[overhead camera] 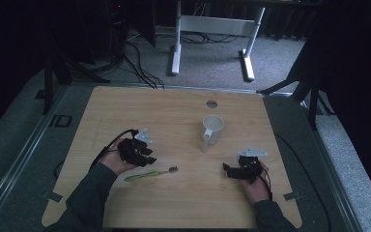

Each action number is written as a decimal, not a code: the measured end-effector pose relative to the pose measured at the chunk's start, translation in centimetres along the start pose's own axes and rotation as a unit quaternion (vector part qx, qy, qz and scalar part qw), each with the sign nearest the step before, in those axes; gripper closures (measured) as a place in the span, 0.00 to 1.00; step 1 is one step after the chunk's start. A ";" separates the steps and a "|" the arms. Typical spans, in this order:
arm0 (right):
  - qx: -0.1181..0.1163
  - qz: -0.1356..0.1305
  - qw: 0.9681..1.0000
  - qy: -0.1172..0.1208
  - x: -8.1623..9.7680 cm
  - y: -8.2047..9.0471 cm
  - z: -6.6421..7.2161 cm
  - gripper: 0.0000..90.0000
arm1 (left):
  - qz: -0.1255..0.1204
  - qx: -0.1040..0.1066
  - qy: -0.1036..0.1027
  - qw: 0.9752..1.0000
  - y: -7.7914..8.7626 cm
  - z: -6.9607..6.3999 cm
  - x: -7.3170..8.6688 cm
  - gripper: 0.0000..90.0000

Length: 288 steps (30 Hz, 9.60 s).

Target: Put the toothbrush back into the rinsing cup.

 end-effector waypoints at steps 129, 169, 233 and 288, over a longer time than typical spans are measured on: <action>0.000 0.000 1.000 0.000 0.0 0.0 0.0 0.18 | 0.254 0.018 -0.080 0.964 -5.6 -2.4 -1.3 0.87; 0.000 0.000 1.000 0.000 0.0 0.0 0.0 0.18 | 0.145 0.044 -0.045 0.987 -3.3 -1.8 -1.9 0.89; 0.000 -0.001 1.000 0.001 0.0 0.0 0.0 0.18 | -0.029 0.006 0.029 0.999 -1.7 -1.6 -5.0 0.89; 0.000 0.000 1.000 0.001 0.0 0.0 0.0 0.18 | -0.176 -0.021 0.057 0.983 -1.6 -2.2 -8.0 0.89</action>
Point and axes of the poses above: each handheld gripper's, and its own axes: y roughly backward along the jaws, x roughly out of its underside, z roughly to its left, the point moved 1 cm from there along -y, roughly forward along the jaws, and after that the axes turned 1 degree about -y, right-handed, at the moved point
